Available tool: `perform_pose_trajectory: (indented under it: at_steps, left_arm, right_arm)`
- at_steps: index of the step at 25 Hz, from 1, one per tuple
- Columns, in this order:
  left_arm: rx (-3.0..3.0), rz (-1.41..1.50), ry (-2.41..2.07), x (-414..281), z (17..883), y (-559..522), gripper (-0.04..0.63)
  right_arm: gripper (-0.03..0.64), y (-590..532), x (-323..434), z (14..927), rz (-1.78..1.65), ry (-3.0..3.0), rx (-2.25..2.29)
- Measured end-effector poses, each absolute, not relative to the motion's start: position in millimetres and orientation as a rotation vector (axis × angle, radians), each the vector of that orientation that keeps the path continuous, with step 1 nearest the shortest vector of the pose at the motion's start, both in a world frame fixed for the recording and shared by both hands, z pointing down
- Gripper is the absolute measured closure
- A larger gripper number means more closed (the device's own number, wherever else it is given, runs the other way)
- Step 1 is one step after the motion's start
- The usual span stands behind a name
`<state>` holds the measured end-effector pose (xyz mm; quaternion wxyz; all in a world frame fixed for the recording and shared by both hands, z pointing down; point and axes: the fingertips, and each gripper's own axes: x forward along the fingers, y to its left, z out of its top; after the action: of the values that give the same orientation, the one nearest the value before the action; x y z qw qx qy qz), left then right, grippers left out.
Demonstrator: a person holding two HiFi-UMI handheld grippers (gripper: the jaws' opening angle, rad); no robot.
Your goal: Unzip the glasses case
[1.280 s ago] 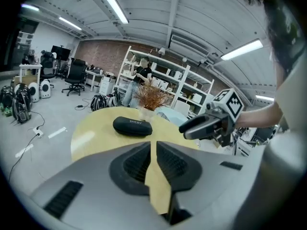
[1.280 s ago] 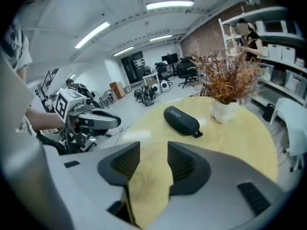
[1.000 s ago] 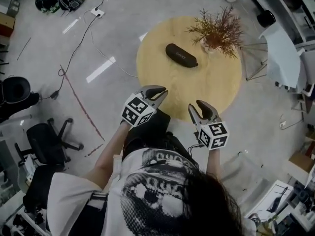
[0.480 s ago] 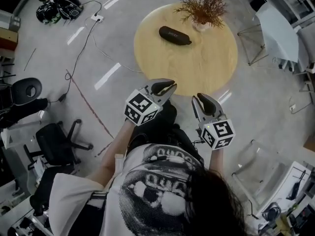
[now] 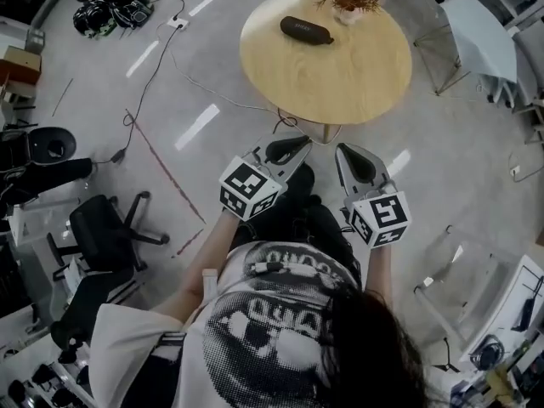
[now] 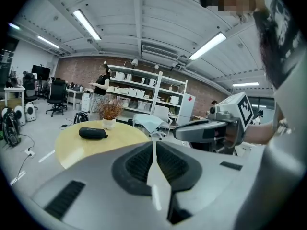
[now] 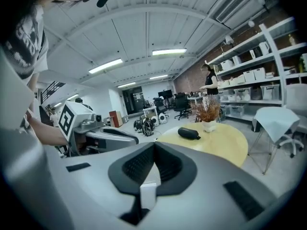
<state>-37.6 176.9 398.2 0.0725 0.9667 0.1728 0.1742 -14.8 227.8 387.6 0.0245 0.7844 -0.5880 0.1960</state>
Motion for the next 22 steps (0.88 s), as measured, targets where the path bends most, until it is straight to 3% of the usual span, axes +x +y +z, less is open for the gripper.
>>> perform_pose_trajectory:
  at_steps: [22]
  left_arm:
    - [2.990,0.506,0.582,-66,365,136,0.568]
  right_arm:
    - [0.621,175,-40,358,0.479,-1.778,2.471]
